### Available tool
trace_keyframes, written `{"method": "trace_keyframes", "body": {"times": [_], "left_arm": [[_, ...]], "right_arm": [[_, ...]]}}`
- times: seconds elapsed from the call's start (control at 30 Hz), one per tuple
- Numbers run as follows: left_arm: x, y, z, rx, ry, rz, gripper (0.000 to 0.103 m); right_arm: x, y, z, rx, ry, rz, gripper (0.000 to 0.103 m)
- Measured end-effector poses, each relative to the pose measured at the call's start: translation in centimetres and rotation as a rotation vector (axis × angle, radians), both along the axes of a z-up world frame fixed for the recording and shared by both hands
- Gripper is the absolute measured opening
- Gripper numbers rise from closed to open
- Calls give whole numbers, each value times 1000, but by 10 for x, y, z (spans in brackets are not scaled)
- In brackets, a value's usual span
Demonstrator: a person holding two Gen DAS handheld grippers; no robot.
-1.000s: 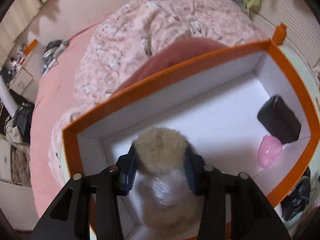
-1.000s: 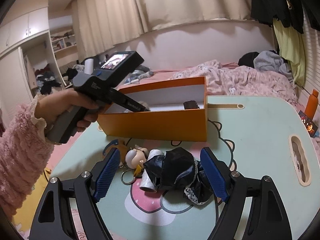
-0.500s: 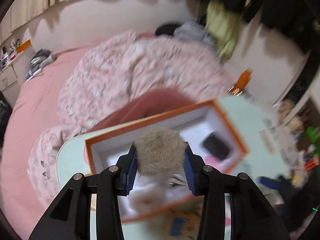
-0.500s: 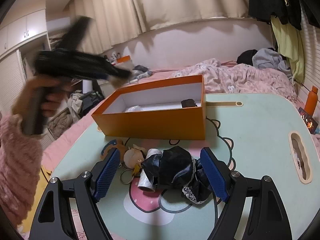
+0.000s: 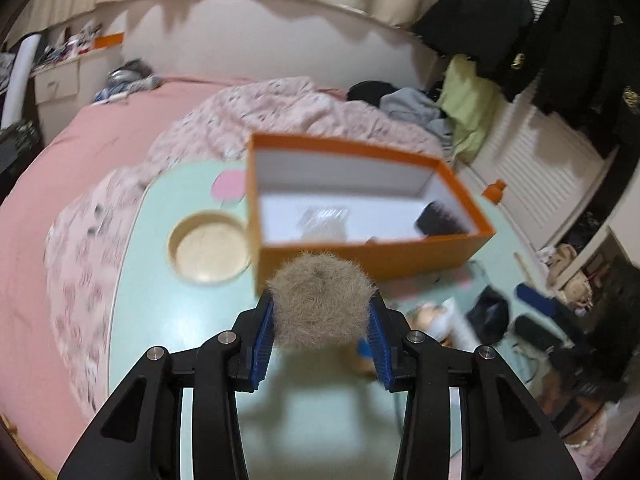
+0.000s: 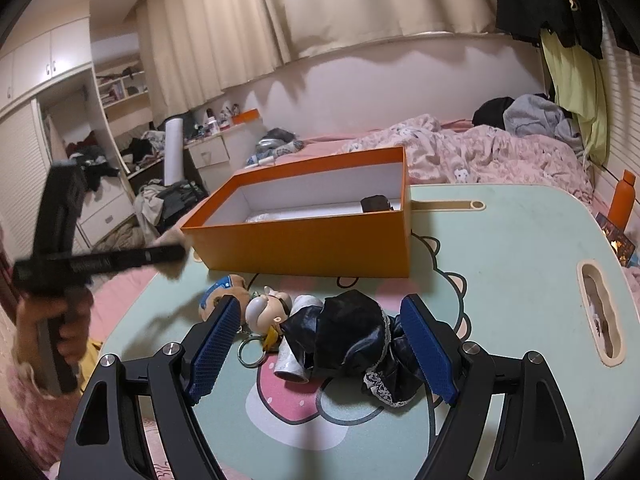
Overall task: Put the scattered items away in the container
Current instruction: 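Grasp the fluffy beige pompom in the box and lift it, left gripper, then set the fluffy pompom down on the table with the left gripper, then grasp the clear plastic bag in the box with the right gripper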
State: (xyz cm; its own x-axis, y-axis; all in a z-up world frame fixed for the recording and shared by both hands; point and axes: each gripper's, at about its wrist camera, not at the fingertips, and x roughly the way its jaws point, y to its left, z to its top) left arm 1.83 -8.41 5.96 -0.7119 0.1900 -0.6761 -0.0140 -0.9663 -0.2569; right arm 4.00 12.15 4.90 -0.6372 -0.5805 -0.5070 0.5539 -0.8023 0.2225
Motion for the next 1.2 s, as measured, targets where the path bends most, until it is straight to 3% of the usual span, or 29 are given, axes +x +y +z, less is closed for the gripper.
{"method": "trace_keyframes", "body": {"times": [0.1, 0.2, 0.27, 0.5, 0.67, 0.83, 0.9, 1.03, 1.13, 1.17, 1.2], "left_arm": [[-7, 0, -17, -28, -37, 59, 43], [-10, 5, -31, 9, -64, 33, 43], [-8, 13, -34, -10, -56, 14, 43], [-7, 27, -33, 29, -29, -34, 43], [0, 11, -29, 117, 1, -8, 51], [11, -6, -18, 124, 40, 28, 59], [14, -11, -16, 140, 52, 37, 60], [15, -15, -16, 150, 58, 45, 60], [17, -16, -16, 150, 62, 45, 60], [19, -18, -16, 154, 65, 46, 60], [20, -20, -17, 158, 68, 46, 60]], "right_arm": [[0, 0, 0, -1, 0, 0, 82], [0, 0, 0, -1, -3, -1, 82], [1, 0, 0, -1, -4, -2, 82], [1, 1, -1, -2, -6, -3, 82], [1, 1, -3, -4, -3, -3, 82], [1, 1, 20, -56, 18, 37, 82], [-7, -7, 39, -83, -14, 71, 82], [-53, -56, 68, -117, -211, 224, 82], [-86, -103, 68, -1, -286, 250, 81], [-101, -124, 62, 76, -306, 234, 78], [-110, -139, 55, 135, -313, 222, 67]]}}
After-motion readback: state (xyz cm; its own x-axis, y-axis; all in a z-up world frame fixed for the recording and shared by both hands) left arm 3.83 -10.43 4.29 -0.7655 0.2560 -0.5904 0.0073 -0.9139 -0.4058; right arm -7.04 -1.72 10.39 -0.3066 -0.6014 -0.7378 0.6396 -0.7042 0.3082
